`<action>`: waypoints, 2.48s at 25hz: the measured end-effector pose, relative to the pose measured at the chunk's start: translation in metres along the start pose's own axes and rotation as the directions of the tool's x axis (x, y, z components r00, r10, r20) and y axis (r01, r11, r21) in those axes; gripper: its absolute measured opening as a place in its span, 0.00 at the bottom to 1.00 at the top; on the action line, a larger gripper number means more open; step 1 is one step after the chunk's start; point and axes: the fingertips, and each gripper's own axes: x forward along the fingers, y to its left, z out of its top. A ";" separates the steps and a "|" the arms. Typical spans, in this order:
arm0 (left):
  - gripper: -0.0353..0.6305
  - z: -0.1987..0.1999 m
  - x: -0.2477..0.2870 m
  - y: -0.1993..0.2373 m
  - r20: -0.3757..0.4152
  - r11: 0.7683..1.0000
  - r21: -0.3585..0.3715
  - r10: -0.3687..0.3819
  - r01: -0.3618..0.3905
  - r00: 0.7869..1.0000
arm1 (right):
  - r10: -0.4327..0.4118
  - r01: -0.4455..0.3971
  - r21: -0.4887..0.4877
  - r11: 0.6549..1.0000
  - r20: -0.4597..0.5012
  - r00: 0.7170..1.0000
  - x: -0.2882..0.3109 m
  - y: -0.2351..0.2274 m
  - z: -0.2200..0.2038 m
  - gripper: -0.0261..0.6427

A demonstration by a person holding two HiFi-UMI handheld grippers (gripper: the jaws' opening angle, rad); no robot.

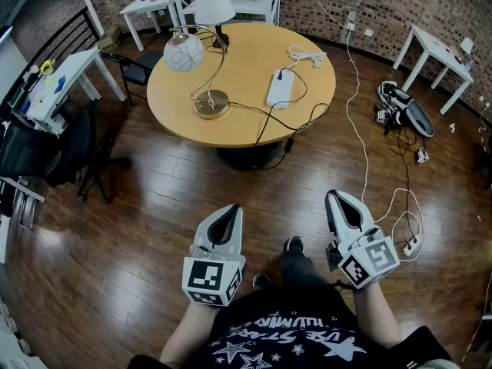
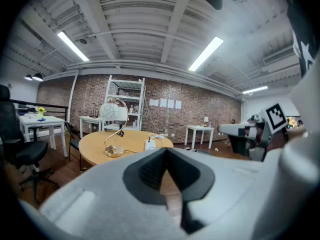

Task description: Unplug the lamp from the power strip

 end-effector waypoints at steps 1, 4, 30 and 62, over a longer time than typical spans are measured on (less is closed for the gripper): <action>0.06 0.001 0.002 0.003 -0.003 1.000 0.002 0.006 -0.006 1.000 | -0.004 0.004 0.006 1.000 0.005 1.000 0.003 -0.004 0.000 0.05; 0.06 0.003 0.012 0.007 -0.004 1.000 0.010 0.017 -0.017 1.000 | -0.018 0.018 0.029 0.999 0.022 1.000 0.013 -0.021 0.002 0.05; 0.06 0.049 0.270 0.042 -0.014 0.924 0.279 0.278 -0.263 0.961 | 0.050 -0.050 0.141 0.989 0.004 0.999 0.189 -0.264 0.023 0.05; 0.06 -0.033 0.488 0.105 -0.222 0.983 0.167 0.111 -0.075 0.969 | 0.182 -0.162 0.113 0.980 -0.198 0.963 0.353 -0.245 -0.049 0.05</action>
